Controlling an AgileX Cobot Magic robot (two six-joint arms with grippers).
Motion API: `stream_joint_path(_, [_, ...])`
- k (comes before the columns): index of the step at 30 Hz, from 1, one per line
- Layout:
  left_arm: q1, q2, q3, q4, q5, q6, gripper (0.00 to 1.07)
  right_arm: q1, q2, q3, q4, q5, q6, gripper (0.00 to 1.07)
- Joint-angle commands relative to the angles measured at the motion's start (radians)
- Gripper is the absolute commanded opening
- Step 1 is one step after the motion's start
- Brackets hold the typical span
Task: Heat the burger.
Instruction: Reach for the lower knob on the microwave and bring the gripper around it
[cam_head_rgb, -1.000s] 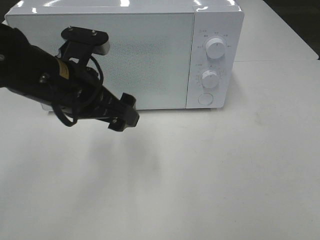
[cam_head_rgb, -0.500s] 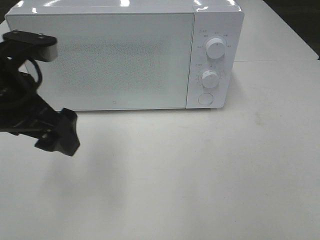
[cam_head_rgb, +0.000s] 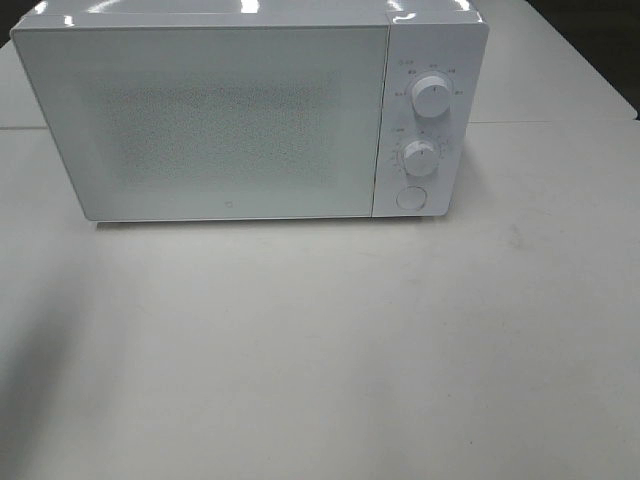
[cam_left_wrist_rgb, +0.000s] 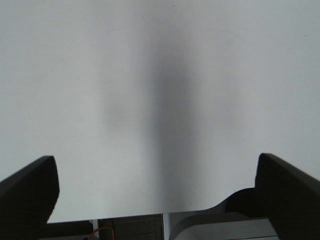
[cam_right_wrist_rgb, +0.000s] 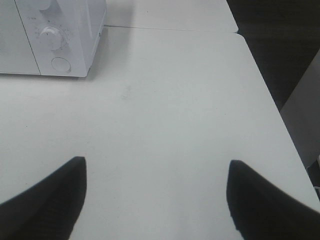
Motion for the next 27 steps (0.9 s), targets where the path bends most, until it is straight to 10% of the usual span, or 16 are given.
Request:
stream_joint_path(1, [0.035, -0.066, 0.053, -0.014, 0.007, 0.000, 1.00, -0.004, -0.027, 0.004, -0.003, -0.001, 0.005, 0.75])
stream_joint_path(14, [0.050, -0.455, 0.332, -0.012, -0.003, 0.000, 0.99, -0.004, -0.027, 0.004, -0.003, -0.001, 0.005, 0.75])
stream_joint_path(27, [0.050, -0.831, 0.344, -0.004, 0.012, 0.000, 0.99, -0.004, -0.027, 0.004, -0.004, -0.001, 0.005, 0.75])
